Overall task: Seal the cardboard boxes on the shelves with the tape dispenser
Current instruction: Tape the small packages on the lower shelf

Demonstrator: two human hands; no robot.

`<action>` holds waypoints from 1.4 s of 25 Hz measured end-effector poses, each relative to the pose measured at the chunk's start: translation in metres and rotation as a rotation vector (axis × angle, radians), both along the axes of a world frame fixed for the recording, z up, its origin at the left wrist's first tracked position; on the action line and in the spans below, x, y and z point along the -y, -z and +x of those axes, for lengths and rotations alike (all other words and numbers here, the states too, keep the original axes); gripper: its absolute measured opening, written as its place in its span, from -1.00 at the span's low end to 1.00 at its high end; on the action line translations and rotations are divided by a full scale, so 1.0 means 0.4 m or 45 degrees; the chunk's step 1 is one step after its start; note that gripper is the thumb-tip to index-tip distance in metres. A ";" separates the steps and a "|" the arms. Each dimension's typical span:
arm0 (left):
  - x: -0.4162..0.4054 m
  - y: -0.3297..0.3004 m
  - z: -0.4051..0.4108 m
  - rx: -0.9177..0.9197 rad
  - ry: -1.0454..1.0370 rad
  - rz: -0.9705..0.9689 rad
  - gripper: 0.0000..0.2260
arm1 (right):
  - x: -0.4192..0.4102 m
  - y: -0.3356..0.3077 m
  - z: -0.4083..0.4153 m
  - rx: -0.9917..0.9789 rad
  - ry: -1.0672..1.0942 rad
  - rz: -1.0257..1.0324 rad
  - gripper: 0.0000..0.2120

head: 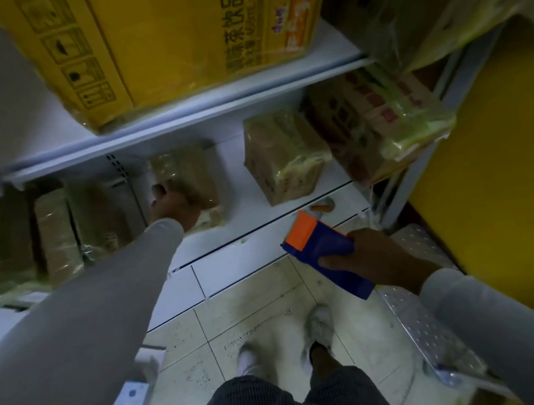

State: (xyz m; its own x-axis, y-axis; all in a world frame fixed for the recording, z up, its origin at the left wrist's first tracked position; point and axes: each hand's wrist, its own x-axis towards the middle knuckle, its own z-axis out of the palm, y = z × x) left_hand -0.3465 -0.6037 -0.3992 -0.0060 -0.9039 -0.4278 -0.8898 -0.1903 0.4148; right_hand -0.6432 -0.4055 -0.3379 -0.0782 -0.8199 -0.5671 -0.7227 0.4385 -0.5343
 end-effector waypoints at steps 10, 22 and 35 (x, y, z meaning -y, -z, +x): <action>-0.030 -0.018 -0.021 0.348 0.595 -0.219 -0.47 | 0.053 0.046 -0.019 0.136 -0.086 0.009 -0.63; -0.151 -0.017 0.010 0.476 0.442 -0.228 -0.16 | 0.231 0.041 -0.045 0.267 -0.381 -0.040 -0.71; -0.217 -0.161 0.034 -0.896 0.090 -0.131 -0.76 | 0.248 -0.018 0.095 0.359 -0.482 -0.098 -0.65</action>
State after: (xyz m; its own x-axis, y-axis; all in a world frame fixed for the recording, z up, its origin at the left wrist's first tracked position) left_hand -0.3331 -0.5171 -0.3350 -0.3096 -0.9267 -0.2132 -0.4133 -0.0708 0.9078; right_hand -0.6053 -0.5046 -0.3306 0.3821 -0.8015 -0.4600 -0.6461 0.1241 -0.7531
